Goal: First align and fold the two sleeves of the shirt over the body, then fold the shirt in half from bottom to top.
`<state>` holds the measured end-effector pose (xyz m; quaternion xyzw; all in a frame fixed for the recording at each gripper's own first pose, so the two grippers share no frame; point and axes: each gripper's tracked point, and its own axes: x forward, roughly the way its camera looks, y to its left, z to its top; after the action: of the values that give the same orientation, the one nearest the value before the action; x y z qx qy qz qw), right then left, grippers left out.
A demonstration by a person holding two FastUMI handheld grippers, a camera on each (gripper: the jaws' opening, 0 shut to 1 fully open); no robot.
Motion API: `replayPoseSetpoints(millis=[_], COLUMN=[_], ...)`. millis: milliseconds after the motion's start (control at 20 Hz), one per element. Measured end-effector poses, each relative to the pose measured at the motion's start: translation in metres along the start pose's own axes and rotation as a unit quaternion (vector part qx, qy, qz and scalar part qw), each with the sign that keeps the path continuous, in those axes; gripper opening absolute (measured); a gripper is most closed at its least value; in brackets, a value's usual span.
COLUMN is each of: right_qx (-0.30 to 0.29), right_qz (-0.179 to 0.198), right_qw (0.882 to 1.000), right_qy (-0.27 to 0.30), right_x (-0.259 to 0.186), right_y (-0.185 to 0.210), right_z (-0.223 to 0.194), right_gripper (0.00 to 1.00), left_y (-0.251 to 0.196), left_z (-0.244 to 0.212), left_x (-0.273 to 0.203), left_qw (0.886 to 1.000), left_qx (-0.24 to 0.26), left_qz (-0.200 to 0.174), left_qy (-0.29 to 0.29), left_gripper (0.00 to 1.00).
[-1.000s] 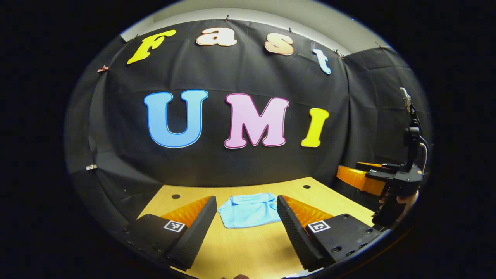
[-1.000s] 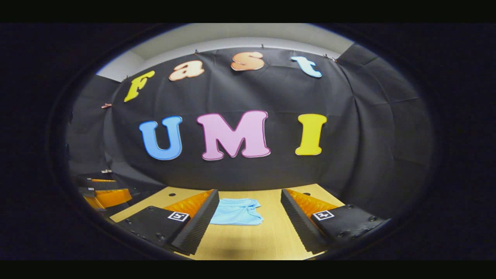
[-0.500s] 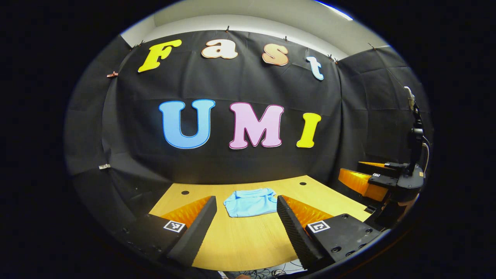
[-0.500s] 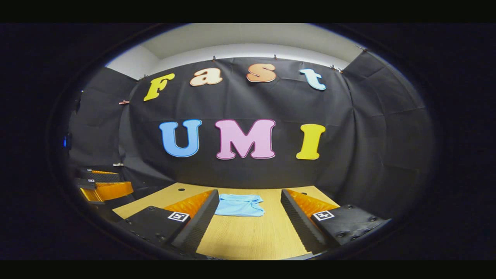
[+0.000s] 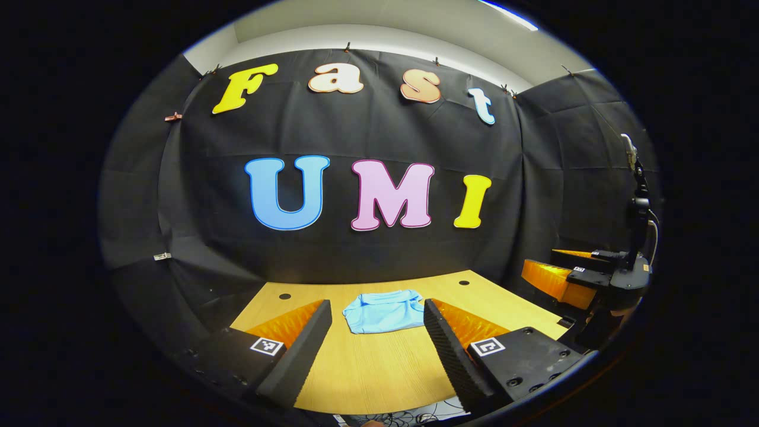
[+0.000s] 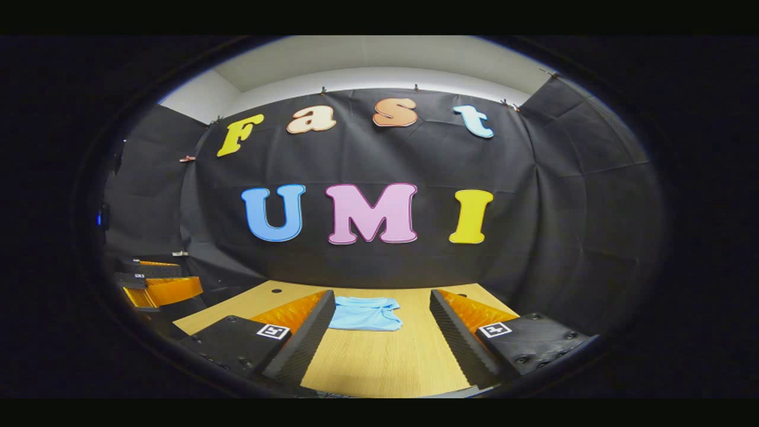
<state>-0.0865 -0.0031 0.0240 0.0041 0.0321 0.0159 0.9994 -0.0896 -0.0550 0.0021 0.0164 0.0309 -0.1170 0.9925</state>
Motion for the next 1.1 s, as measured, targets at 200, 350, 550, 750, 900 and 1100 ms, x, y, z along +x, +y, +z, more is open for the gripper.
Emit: replayPoseSetpoints(millis=[200, 350, 550, 750, 900, 1100], right_qx=[0.002, 0.001, 0.004, 0.009, 0.005, 0.011], right_qz=[-0.005, -0.006, -0.010, -0.014, -0.015, -0.014], right_qw=[1.000, 1.000, 1.000, 1.000, 1.000, 1.000], right_qy=[-0.004, 0.000, -0.002, 0.001, 0.000, 0.012], right_x=[0.000, -0.001, -0.005, -0.010, -0.012, -0.013], right_y=[-0.007, -0.010, -0.014, -0.013, -0.013, -0.013], right_z=[0.005, 0.003, 0.004, 0.002, 0.002, -0.004], right_gripper=[0.99, 0.99, 0.99, 0.99, 0.99, 0.99], left_y=[-0.005, -0.006, -0.007, -0.007, -0.006, -0.007], left_z=[0.002, 0.002, -0.001, -0.006, -0.008, -0.013], left_x=[0.006, 0.009, 0.007, 0.003, 0.003, 0.001], left_qw=[1.000, 1.000, 1.000, 1.000, 1.000, 1.000], left_qx=[0.003, -0.002, -0.002, 0.005, 0.007, 0.001], left_qz=[-0.005, -0.004, -0.005, -0.006, -0.005, -0.005], left_qy=[-0.002, -0.002, 0.000, 0.005, 0.005, 0.008], left_gripper=[0.99, 0.99, 0.99, 0.99, 0.99, 0.99])
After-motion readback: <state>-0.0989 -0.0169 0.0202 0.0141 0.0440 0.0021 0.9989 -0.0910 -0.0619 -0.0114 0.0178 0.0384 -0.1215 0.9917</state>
